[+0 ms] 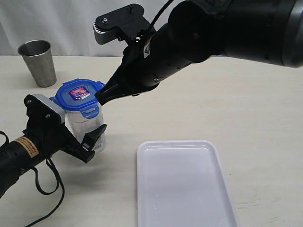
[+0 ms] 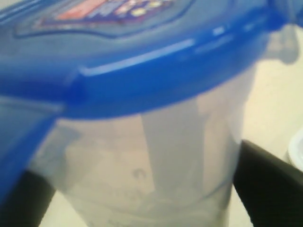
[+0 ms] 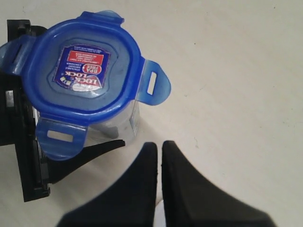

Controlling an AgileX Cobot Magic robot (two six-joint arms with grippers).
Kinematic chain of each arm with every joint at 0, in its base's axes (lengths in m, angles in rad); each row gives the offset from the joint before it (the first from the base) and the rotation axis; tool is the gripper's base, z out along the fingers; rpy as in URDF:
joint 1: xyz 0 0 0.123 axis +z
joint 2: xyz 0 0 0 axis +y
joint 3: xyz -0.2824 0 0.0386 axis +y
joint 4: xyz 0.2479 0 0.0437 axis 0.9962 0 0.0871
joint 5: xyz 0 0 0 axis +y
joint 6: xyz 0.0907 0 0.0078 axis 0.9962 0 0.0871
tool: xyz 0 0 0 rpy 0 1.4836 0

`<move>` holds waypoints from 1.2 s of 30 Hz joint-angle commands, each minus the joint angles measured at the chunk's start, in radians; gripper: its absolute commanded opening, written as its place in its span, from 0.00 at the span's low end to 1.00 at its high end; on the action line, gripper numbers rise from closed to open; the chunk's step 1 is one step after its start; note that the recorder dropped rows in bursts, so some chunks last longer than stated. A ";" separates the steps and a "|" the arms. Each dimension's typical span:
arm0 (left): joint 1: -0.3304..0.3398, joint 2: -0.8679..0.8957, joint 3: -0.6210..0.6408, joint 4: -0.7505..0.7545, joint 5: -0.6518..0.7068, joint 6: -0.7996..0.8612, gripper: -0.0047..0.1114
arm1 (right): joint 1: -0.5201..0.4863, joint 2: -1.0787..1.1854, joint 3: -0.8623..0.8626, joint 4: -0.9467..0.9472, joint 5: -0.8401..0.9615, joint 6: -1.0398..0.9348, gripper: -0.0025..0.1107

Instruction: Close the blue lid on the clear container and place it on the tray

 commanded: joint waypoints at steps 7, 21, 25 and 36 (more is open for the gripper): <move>-0.005 0.001 -0.004 -0.014 -0.007 -0.004 0.86 | -0.005 0.000 0.004 0.003 -0.028 -0.014 0.06; -0.005 0.001 -0.004 0.031 -0.022 -0.010 0.75 | -0.005 0.000 0.004 0.003 -0.032 -0.014 0.06; -0.005 0.001 -0.004 0.035 -0.022 -0.019 0.52 | -0.005 0.000 0.004 0.003 -0.030 -0.014 0.06; -0.005 0.001 -0.004 0.132 -0.016 -0.167 0.04 | -0.011 -0.011 -0.041 0.013 0.041 -0.003 0.07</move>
